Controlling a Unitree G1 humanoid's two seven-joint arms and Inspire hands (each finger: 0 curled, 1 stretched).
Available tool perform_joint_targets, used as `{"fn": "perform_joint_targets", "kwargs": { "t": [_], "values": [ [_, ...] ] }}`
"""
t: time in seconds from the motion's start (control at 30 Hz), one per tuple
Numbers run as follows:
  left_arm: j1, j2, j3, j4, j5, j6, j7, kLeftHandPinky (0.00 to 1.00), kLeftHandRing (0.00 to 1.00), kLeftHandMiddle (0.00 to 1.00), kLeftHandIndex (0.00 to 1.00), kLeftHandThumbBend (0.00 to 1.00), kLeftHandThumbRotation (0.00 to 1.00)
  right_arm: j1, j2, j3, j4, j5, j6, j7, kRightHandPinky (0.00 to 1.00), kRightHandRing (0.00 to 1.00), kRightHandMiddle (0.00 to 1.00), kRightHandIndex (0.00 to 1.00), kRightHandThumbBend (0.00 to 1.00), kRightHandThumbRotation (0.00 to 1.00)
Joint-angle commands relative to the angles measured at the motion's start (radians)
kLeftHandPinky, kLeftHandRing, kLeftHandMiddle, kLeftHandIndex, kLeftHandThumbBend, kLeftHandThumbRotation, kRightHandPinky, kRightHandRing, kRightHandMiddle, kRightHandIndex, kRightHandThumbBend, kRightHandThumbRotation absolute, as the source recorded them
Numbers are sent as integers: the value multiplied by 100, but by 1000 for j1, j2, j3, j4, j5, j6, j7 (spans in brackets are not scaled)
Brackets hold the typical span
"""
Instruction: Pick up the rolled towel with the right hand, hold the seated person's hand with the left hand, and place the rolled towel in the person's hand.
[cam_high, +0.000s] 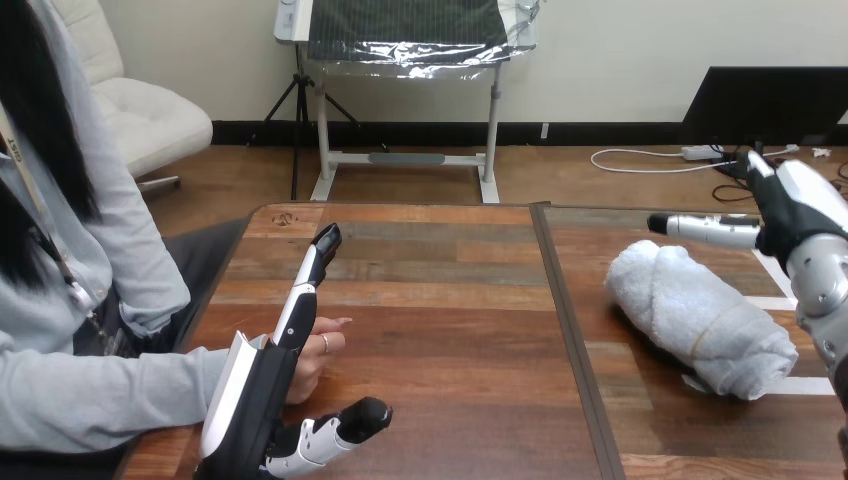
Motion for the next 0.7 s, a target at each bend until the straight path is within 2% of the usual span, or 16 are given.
{"fn": "perform_joint_targets", "kwargs": {
  "t": [0.0,0.23,0.67],
  "values": [
    [-25,7,8,-41,-31,-26,-9,99,100,100,100,100,85,-68,19,21,-4,-18,19,-1,91,99,99,98,100,61],
    [-7,4,15,-68,-26,-16,-11,100,100,100,100,100,85,-49,30,43,3,-38,52,-6,91,99,98,97,100,59],
    [25,4,9,-114,-43,-6,-25,100,100,100,100,100,85,-4,55,79,13,-71,98,25,97,100,99,97,100,60]
  ]
}}
